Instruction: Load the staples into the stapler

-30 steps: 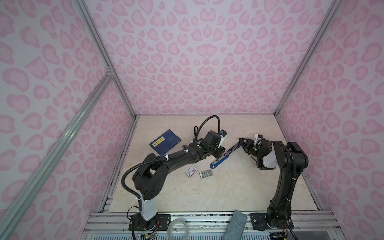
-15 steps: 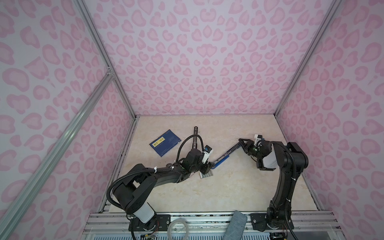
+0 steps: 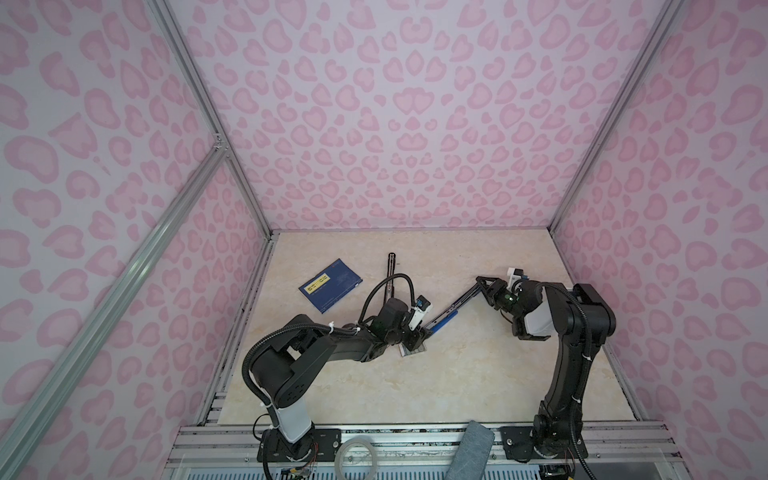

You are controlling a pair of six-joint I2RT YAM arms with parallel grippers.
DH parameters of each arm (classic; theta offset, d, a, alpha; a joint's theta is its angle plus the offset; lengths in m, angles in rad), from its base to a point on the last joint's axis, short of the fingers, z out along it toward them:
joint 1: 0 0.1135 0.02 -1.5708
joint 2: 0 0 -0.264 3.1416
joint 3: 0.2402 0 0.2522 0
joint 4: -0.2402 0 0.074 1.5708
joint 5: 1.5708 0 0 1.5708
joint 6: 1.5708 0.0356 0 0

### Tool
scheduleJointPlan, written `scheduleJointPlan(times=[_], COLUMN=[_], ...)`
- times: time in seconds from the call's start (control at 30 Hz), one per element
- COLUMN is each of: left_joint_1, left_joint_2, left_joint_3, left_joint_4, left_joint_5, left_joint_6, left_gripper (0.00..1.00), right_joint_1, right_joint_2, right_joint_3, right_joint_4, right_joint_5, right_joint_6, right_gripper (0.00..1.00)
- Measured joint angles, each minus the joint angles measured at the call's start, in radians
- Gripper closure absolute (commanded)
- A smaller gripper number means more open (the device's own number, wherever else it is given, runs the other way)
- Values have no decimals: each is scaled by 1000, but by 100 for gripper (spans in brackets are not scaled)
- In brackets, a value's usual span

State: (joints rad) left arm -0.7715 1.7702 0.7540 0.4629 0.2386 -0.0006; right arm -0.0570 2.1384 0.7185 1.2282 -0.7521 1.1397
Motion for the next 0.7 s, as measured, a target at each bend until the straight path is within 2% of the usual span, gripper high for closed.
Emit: scheduleJointPlan(times=[0.27, 0.43, 0.47, 0.7], left_joint_1=[8, 10, 10, 11], left_joint_2=[33, 42, 45, 52], left_joint_3=[3, 15, 18, 31], left_joint_4=[-2, -5, -5, -15], left_joint_5=[1, 12, 16, 27], left_joint_6=[0, 0, 0, 1], left_gripper=[56, 63, 68, 75], right_joint_1=[0, 0, 0, 0], right_joint_2=[-1, -1, -1, -6], right_joint_3=[0, 0, 0, 0], right_joint_4=[2, 2, 2, 5], right_joint_5=[0, 0, 0, 0], right_joint_6=[0, 0, 0, 0], right_gripper=[57, 58, 58, 58])
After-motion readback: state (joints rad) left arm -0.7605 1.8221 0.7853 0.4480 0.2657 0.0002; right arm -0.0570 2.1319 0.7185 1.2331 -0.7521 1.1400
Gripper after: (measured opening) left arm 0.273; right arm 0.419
